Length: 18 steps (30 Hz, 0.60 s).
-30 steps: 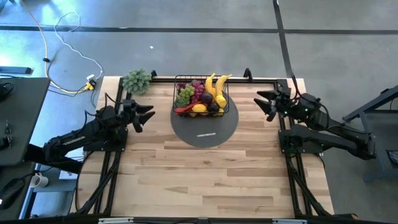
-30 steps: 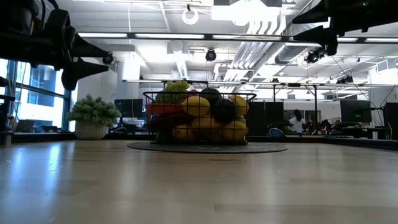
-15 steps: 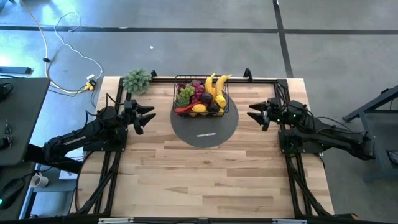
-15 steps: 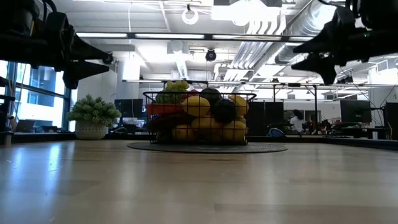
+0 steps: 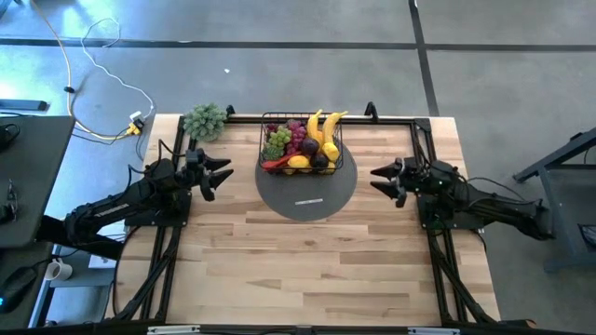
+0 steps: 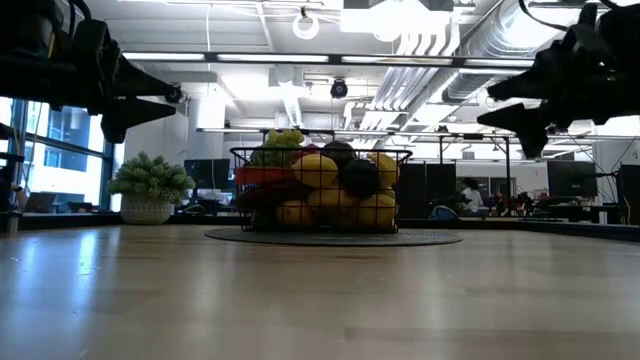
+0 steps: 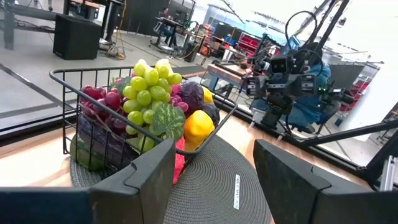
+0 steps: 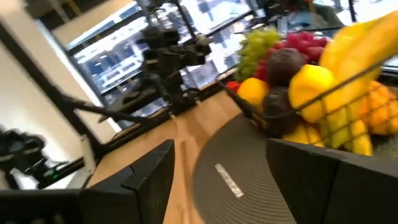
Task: Build produce basket
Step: Return to Home Position
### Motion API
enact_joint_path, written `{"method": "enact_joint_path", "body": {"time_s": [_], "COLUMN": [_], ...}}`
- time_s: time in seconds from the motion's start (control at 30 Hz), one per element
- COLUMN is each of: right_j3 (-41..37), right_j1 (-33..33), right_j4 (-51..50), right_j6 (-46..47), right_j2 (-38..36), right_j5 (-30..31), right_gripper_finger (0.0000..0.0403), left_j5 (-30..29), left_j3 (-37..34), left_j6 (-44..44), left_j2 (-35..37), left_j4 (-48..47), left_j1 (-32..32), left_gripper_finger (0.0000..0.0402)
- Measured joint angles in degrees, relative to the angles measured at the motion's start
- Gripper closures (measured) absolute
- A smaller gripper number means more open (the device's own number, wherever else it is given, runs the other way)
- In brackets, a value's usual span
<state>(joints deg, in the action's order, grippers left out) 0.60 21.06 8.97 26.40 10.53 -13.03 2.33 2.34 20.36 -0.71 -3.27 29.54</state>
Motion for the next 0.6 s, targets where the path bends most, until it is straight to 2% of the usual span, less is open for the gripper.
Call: {"method": "enact_joint_path", "body": {"time_s": [0.2,0.6], "right_j3": [0.0,0.0], "right_j1": [-2.9,-3.7], "right_j4": [-0.3,-4.3], "right_j6": [-0.9,0.6], "right_j2": [-3.6,-4.6], "right_j5": [-3.6,-3.7], "right_gripper_finger": [0.0169,0.0169], "left_j5": [0.0,0.0], "left_j3": [0.0,0.0], "left_j6": [0.0,0.0], "left_j2": [0.0,0.0], "left_j4": [0.0,0.0], "left_j1": [0.0,0.0], "left_gripper_finger": [0.0195,0.0195]}}
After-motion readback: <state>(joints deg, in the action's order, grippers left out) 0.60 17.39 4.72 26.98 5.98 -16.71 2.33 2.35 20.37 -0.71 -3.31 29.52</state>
